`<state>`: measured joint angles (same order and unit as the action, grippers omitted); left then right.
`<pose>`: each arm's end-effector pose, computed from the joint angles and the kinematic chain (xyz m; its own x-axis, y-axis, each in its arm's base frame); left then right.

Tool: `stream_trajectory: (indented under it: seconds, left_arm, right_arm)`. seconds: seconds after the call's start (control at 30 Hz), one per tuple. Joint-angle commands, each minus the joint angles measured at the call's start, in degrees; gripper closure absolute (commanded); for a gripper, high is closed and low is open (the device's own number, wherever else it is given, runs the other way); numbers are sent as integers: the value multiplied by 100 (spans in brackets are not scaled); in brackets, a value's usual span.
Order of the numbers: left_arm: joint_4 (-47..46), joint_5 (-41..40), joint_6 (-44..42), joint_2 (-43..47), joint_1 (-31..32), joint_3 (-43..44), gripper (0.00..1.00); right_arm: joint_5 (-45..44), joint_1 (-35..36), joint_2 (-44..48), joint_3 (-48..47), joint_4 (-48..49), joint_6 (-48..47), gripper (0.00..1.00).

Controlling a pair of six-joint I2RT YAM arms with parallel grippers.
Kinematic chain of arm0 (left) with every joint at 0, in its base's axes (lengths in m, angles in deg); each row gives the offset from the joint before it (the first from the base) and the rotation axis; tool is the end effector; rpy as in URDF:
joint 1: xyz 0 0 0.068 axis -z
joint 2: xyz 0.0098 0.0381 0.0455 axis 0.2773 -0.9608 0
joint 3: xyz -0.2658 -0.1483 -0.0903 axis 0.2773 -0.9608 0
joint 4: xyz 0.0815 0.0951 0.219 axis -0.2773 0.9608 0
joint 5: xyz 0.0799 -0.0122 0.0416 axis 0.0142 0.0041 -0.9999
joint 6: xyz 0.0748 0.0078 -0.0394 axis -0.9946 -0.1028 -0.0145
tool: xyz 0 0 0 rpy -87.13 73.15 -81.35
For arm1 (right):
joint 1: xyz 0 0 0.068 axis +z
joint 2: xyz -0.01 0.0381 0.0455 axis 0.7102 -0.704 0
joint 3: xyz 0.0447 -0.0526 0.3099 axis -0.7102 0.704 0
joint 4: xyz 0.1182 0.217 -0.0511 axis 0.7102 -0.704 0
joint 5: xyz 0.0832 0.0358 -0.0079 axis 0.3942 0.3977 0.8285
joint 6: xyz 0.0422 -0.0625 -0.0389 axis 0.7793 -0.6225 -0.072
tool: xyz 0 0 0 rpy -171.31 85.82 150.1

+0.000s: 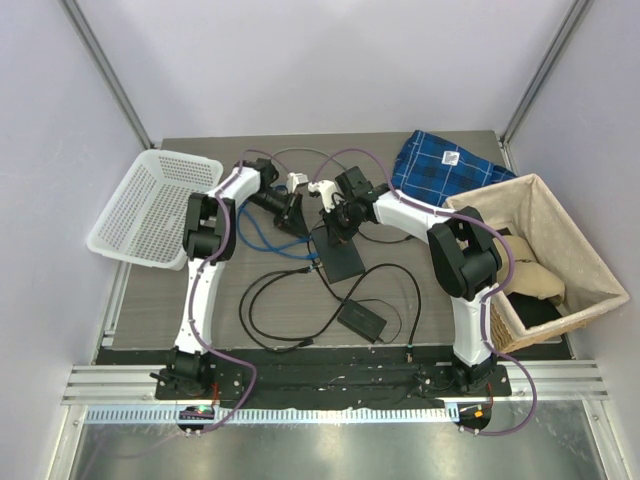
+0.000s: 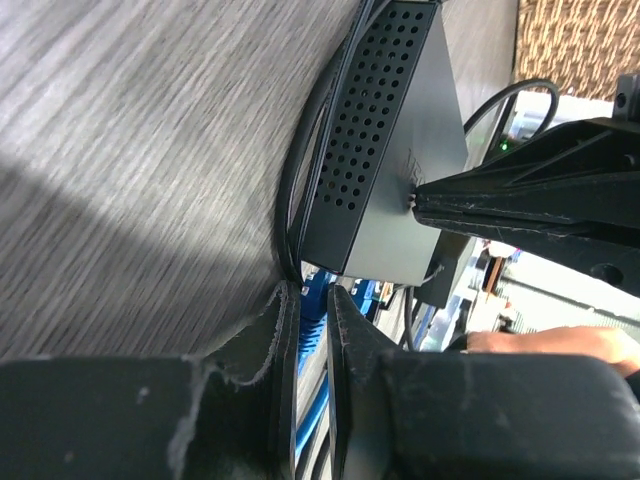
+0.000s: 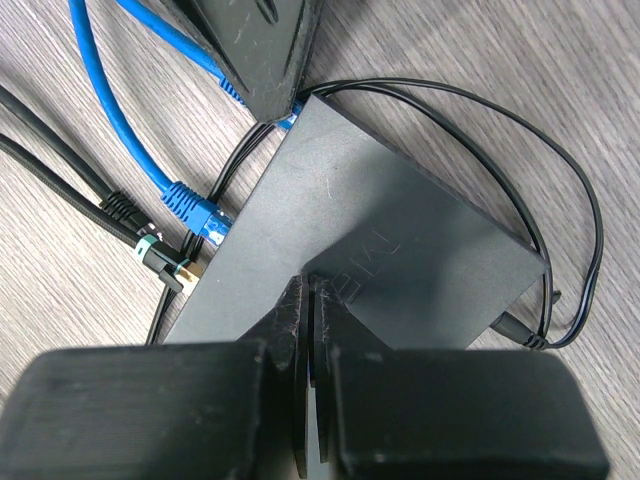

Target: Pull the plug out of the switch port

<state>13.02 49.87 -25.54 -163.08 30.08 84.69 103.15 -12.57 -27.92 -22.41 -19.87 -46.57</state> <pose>0.4811 -0.1864 0.1165 -0.9428 0.3113 -0.1193 0.2555 0.4449 -0.8584 0.3767 0.2729 0.1926 -0.5534 -0.6124 -0.5645 -0.8056 0.5655 0.1764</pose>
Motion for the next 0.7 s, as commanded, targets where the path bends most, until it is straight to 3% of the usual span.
stream_trajectory:
  seconds: [0.0, 0.2, 0.47, 0.67]
  left_arm:
    - [528, -127, -488, -212, 132, 683, 100]
    - [1170, -646, -1683, -63, 158, 333, 100]
    - [1548, -400, -1799, 60, 149, -55, 100]
    - [2022, -882, -2150, -212, 62, 733, 100]
  right_arm:
    - [-550, 80, -568, 277, -268, -184, 99]
    - [-577, 80, -516, 365, -260, -237, 99]
    - [-568, 80, -568, 347, -242, -228, 99]
    - [-594, 80, -560, 312, -251, -237, 99]
